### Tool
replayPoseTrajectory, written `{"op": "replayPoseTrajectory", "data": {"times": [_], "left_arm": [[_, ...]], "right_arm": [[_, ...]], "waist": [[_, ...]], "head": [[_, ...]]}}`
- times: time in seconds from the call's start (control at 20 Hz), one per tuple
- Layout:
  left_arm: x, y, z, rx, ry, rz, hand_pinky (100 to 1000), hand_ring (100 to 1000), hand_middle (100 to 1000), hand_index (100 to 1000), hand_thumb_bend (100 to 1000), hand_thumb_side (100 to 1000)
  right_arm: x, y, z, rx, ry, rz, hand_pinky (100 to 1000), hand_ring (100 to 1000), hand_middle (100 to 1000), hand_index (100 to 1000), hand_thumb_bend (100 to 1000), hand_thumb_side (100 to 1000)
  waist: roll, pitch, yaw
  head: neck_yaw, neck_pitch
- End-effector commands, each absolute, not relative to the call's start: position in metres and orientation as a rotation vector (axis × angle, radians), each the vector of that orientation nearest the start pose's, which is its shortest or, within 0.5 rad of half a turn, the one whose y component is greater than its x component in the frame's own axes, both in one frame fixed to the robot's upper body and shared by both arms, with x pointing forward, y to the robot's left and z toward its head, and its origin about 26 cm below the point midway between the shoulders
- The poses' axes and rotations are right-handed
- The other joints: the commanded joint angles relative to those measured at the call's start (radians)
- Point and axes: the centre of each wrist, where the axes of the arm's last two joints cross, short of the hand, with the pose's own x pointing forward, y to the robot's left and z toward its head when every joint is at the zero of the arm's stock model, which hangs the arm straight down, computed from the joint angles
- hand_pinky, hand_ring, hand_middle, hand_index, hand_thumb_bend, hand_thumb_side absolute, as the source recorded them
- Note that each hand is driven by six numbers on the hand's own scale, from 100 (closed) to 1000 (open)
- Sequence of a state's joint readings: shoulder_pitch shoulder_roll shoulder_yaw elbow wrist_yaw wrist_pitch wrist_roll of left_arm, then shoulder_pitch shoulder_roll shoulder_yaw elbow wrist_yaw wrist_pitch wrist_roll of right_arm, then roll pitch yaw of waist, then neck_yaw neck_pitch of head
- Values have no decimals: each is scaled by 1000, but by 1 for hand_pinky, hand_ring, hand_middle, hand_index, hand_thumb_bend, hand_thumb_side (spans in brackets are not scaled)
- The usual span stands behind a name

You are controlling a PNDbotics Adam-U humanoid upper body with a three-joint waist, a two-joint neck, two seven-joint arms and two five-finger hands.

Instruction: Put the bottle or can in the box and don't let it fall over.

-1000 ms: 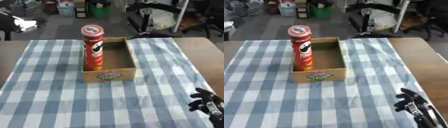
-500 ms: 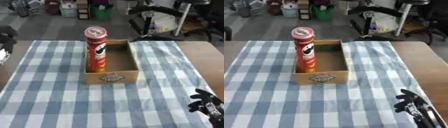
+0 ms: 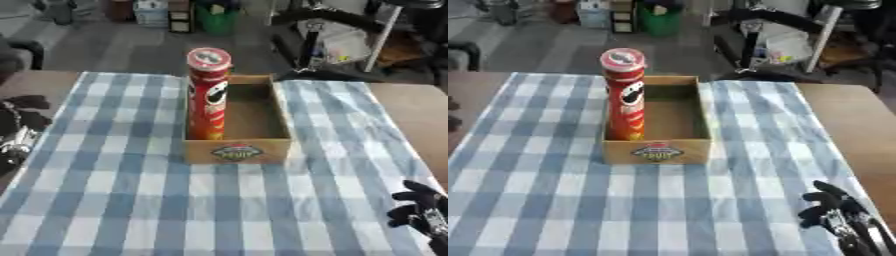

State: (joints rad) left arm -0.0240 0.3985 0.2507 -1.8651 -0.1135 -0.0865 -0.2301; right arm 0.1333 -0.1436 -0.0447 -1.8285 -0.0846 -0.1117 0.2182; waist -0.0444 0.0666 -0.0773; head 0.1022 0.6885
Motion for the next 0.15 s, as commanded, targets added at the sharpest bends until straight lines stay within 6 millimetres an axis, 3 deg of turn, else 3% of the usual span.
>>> {"op": "replayPoseTrajectory", "data": {"times": [0.05, 0.15], "left_arm": [[266, 370, 130, 464, -1891, -525, 683, 670, 720, 828, 100, 659], [266, 369, 128, 454, -1885, -521, 683, 669, 719, 828, 100, 663]], "right_arm": [[240, -291, 39, 40, -1826, 226, 530, 577, 660, 848, 100, 643], [240, -291, 40, 42, -1827, 228, 530, 577, 660, 848, 100, 643]], "waist": [[2, -10, 0], [2, -10, 0]], "head": [[3, 11], [3, 15]]}}
